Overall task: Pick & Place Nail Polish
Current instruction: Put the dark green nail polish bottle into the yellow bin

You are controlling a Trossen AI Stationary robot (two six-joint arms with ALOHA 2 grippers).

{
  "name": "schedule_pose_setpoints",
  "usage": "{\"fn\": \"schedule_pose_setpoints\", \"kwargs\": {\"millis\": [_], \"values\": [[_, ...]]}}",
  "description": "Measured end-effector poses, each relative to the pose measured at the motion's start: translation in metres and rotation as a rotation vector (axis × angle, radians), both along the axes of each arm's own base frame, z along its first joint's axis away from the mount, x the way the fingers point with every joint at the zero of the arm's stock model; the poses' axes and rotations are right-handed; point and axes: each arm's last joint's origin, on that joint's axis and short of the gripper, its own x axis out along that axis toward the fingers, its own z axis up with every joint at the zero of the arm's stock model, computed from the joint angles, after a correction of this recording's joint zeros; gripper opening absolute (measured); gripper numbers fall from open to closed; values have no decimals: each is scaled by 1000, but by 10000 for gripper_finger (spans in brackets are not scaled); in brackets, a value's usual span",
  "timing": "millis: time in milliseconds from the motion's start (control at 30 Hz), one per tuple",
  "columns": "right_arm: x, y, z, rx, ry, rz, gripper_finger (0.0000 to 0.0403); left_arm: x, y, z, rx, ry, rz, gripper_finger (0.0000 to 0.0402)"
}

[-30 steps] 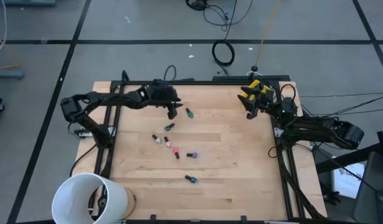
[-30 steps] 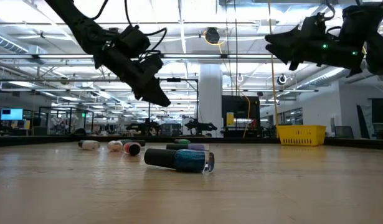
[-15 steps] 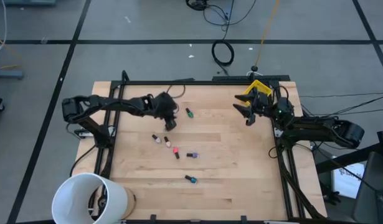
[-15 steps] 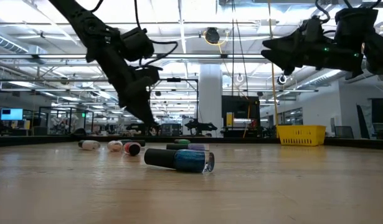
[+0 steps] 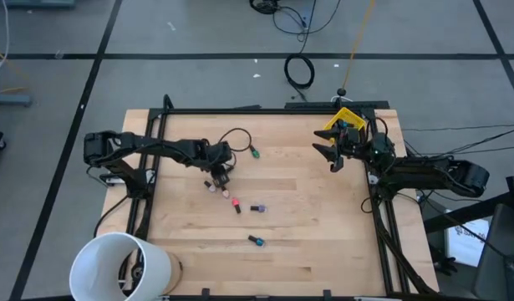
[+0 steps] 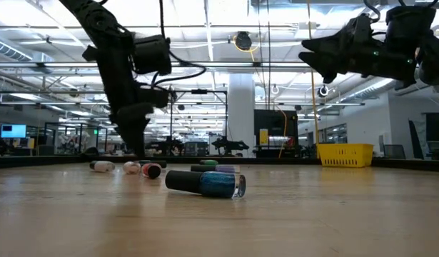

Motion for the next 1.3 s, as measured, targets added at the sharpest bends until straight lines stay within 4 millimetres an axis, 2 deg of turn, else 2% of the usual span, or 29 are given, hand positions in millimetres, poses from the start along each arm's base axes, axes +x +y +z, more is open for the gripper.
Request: {"fn": "schedule_pose_setpoints", "kwargs": {"millis": [100, 233, 500, 733, 1033, 1200, 1300], "values": [[-1, 0, 2, 23, -25, 12, 210, -8, 2, -2, 70, 82, 109, 124], [-1, 1, 2, 45, -30, 20, 210, -11, 3, -2, 117, 102, 174, 124], [-1, 1, 2, 50, -30, 22, 210, -8, -5, -5, -78, 67, 139, 124], [-1, 1, 2, 70, -31, 33, 210, -1, -15, -7, -96, 35, 103, 124], [1, 3, 2, 70, -31, 49, 210, 21, -30, -5, -145, -137, -113, 124], [1, 4, 2, 67, -30, 52, 210, 34, -33, 2, -40, -260, -298, 124], [1, 4, 2, 67, -30, 52, 210, 34, -33, 9, 46, -264, -372, 124]]}}
